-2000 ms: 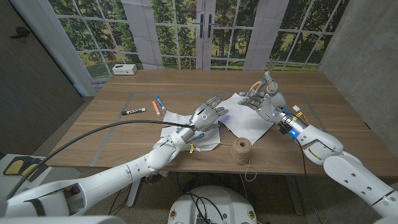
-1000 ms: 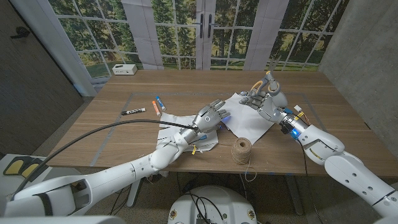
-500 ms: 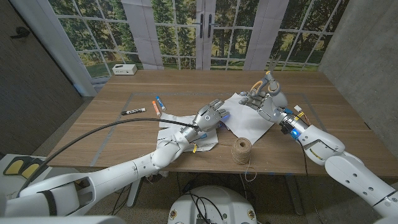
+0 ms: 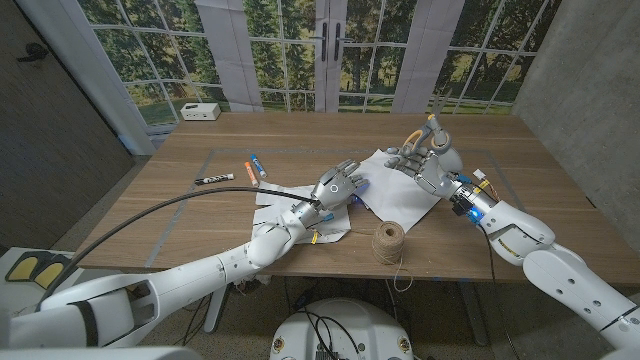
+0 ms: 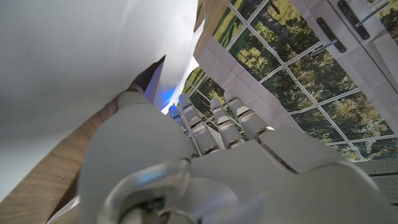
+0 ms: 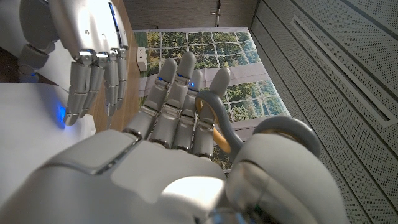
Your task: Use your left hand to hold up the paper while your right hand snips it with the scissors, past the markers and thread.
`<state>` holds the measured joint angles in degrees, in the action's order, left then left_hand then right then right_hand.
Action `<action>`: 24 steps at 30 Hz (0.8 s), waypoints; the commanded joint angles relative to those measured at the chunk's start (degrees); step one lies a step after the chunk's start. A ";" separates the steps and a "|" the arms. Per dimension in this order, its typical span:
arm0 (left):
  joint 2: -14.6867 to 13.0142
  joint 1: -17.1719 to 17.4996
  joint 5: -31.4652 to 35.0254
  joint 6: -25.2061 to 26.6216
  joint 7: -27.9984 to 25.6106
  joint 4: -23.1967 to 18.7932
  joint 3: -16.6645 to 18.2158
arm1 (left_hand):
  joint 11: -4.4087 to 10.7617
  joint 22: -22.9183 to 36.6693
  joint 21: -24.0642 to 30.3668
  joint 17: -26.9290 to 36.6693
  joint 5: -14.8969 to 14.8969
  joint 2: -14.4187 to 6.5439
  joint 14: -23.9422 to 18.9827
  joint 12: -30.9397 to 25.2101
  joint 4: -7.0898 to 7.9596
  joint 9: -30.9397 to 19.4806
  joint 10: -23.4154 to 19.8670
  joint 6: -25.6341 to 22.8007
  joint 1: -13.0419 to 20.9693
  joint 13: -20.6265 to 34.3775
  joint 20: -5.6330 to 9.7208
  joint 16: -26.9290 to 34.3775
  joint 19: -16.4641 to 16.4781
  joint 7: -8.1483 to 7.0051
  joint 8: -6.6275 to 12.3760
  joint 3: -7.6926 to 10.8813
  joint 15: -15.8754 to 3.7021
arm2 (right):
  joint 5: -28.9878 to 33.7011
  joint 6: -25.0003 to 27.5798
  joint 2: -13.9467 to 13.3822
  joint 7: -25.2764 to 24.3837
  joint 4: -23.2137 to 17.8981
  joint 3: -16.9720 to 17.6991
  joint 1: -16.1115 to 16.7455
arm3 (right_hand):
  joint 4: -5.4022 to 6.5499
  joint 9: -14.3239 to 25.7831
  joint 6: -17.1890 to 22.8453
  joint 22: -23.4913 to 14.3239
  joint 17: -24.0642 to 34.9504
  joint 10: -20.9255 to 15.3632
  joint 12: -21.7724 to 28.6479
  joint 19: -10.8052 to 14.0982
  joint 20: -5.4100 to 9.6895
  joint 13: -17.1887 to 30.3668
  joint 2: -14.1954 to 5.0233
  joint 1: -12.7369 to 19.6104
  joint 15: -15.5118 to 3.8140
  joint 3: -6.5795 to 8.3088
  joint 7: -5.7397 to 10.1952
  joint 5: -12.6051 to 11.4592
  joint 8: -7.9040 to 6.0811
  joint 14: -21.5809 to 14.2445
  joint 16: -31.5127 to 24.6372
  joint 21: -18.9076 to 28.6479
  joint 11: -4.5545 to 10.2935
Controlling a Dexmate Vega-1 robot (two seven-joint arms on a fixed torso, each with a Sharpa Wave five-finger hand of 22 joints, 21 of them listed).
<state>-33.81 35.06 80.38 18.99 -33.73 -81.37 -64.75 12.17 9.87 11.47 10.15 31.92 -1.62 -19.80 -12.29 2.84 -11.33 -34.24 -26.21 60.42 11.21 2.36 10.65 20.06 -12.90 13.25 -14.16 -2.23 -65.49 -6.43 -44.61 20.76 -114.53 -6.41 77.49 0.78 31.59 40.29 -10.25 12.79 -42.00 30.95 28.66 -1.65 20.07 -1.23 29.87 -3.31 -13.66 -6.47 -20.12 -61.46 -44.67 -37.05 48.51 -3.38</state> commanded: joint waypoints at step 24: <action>1.82 -2.92 -0.78 -0.13 -0.76 3.10 -2.92 | 0.21 0.19 -0.14 0.10 -0.72 0.03 -0.41 0.47 -0.17 -0.29 -0.10 -0.86 0.76 0.13 2.53 0.03 0.25 0.22 -0.06 -0.31 -10.00 | -1.96 0.84 0.92 2.53 2.32 -0.01 -1.05 | -0.71 -0.05 -2.70 -0.07 0.05 -4.17 -0.38 1.28 -0.82 0.36 -0.66 -0.05 -4.47 -0.02 -2.27 0.19 -0.57 2.56 0.63 -0.92 0.38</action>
<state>-32.49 32.89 79.57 18.81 -34.35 -79.07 -66.86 12.48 9.88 11.47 10.15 31.42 -1.64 -19.78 -11.86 2.91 -11.33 -34.55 -26.51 60.42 11.21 2.36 10.65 20.05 -12.59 13.25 -14.09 -2.25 -66.91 -5.87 -43.91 22.82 -112.65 -6.63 76.51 0.31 31.44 40.08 -10.14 12.79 -42.00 30.74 29.38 -2.37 20.35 -1.23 29.87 -3.00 -13.65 -6.26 -20.13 -61.68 -44.36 -36.42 47.84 -3.38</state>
